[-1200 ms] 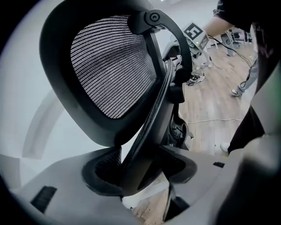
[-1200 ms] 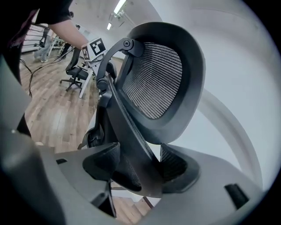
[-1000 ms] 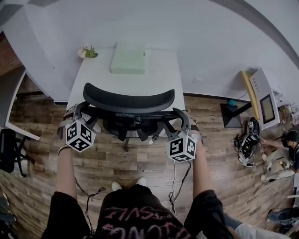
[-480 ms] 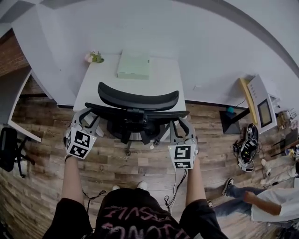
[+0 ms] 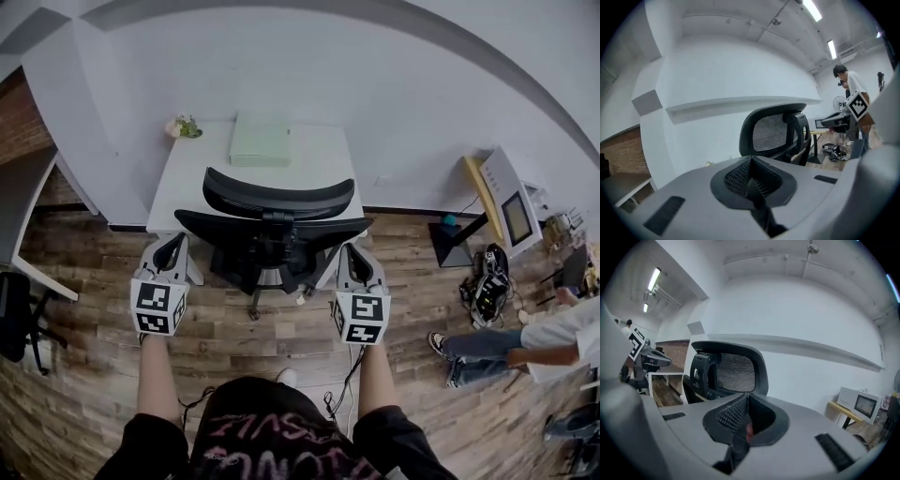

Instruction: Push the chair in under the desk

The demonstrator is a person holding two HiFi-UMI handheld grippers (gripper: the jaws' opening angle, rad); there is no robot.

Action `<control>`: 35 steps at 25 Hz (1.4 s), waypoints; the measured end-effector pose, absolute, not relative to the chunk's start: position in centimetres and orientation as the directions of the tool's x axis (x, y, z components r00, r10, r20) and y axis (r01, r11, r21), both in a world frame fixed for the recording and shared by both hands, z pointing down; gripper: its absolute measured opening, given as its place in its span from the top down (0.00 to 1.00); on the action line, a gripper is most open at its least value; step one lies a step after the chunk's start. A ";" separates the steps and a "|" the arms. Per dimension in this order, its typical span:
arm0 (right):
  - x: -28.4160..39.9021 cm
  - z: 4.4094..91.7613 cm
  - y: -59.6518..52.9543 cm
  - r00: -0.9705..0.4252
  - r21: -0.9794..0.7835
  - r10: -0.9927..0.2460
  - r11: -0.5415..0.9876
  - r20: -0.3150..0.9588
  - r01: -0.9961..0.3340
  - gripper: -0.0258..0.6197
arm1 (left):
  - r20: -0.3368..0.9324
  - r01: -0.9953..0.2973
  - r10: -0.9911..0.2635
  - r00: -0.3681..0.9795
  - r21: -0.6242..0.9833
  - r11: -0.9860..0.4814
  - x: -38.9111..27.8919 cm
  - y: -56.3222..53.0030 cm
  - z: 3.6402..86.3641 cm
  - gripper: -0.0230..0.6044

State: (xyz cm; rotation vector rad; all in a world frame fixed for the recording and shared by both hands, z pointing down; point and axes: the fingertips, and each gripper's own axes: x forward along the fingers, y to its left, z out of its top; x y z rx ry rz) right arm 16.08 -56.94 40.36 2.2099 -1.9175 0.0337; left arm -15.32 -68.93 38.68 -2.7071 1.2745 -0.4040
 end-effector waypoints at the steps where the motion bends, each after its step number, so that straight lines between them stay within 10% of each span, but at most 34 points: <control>1: 15.9 40.4 -56.7 0.156 0.141 -0.975 -0.134 0.159 -0.981 0.92 | 0.175 -0.741 -0.771 0.612 -0.212 -0.637 -15.4 -68.8 38.5 0.94; 35: 14.6 39.1 -53.9 0.210 0.146 -0.968 -0.190 0.137 -0.971 0.92 | 0.123 -0.711 -0.728 0.674 -0.160 -0.685 -14.7 -67.2 37.5 0.94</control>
